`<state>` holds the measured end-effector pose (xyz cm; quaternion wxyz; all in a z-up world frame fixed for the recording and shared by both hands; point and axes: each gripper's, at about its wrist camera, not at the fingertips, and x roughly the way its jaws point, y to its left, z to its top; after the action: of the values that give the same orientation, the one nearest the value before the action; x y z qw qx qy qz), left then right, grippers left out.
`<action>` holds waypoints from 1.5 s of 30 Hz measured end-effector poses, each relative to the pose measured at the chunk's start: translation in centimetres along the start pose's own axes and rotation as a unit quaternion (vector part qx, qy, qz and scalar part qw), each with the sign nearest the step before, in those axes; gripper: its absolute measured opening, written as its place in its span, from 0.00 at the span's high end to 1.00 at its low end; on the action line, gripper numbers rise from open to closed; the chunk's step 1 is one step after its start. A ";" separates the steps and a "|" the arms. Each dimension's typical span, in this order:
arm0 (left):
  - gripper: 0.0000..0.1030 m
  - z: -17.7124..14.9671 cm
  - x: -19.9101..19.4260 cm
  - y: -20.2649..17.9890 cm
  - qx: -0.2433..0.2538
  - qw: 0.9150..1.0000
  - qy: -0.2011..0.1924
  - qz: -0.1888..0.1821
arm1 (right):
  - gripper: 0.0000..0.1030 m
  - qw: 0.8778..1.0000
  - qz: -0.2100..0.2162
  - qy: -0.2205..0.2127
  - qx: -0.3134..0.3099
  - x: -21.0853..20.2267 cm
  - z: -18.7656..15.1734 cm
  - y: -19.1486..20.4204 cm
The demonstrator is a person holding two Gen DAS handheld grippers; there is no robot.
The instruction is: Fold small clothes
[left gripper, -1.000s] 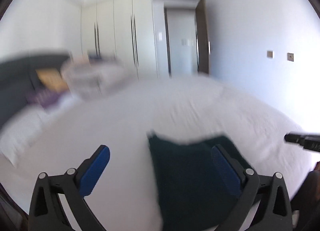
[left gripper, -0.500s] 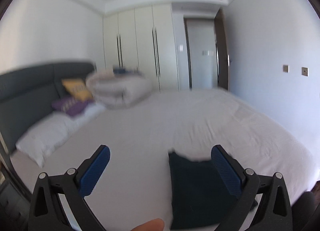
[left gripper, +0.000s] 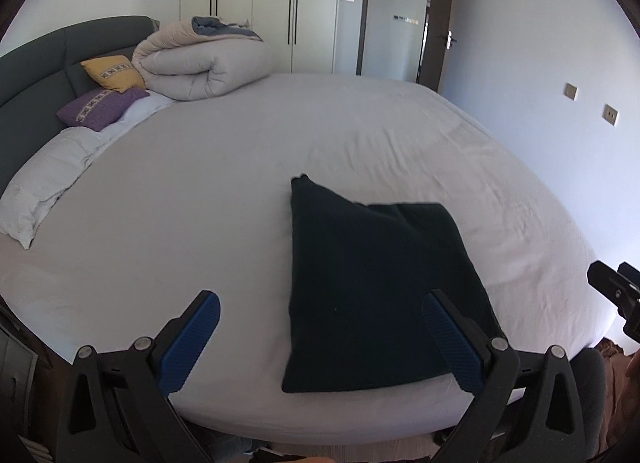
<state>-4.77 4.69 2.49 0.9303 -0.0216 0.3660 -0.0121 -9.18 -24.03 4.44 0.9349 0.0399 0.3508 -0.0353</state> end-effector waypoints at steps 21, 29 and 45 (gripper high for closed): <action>0.00 -1.1 2.6 1.8 -0.025 0.999 0.032 0.014 | 0.00 0.999 0.002 0.016 -0.040 0.9 -1.8 0.3; 0.00 -1.2 2.8 1.8 -0.020 0.999 0.034 0.015 | 0.00 0.999 0.003 0.020 -0.038 1.3 -2.3 0.1; 0.00 -1.6 3.4 1.2 -0.009 0.999 0.039 0.015 | 0.00 0.999 0.002 0.035 -0.028 3.4 -2.5 1.0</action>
<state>-3.39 5.66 -1.04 0.9151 -0.0244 0.4025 0.0045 -8.16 -22.90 0.37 0.9229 0.0161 0.3841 -0.0218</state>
